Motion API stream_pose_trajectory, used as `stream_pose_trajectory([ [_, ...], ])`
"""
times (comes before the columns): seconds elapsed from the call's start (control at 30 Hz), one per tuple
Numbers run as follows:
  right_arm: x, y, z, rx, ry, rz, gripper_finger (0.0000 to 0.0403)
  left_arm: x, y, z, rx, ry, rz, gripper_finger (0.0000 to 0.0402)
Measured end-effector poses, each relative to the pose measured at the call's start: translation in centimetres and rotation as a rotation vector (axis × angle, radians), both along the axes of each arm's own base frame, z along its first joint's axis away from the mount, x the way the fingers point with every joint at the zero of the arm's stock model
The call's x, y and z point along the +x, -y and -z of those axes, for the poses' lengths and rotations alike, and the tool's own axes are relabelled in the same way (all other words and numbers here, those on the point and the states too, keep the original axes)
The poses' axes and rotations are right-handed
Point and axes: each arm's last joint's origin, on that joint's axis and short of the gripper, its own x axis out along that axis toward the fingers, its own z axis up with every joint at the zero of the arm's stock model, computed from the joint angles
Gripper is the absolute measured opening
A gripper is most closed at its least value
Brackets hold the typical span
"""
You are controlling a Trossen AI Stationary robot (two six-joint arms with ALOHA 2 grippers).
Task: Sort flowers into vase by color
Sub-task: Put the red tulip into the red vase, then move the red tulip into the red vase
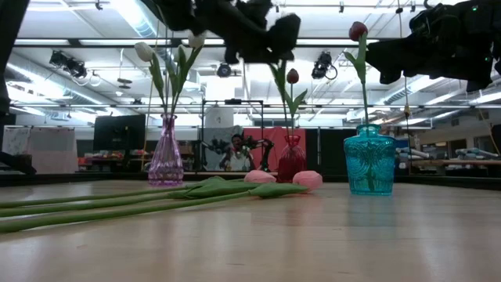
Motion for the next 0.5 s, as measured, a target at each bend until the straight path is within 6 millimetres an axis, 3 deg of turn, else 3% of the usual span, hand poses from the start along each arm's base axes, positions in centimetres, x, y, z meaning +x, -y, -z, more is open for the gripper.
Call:
stream_pose_trajectory([
  [0.17,0.0,0.0,0.0,0.0,0.0,0.0,0.0187,-1.3,1.9,-2.4,0.012,0.031,-0.017,0.0205],
  [0.5,0.0,0.0,0.0,0.003,0.0,0.0,0.0187,-2.3,5.2,-3.9,0.11,-0.035,-0.006,0.0204],
])
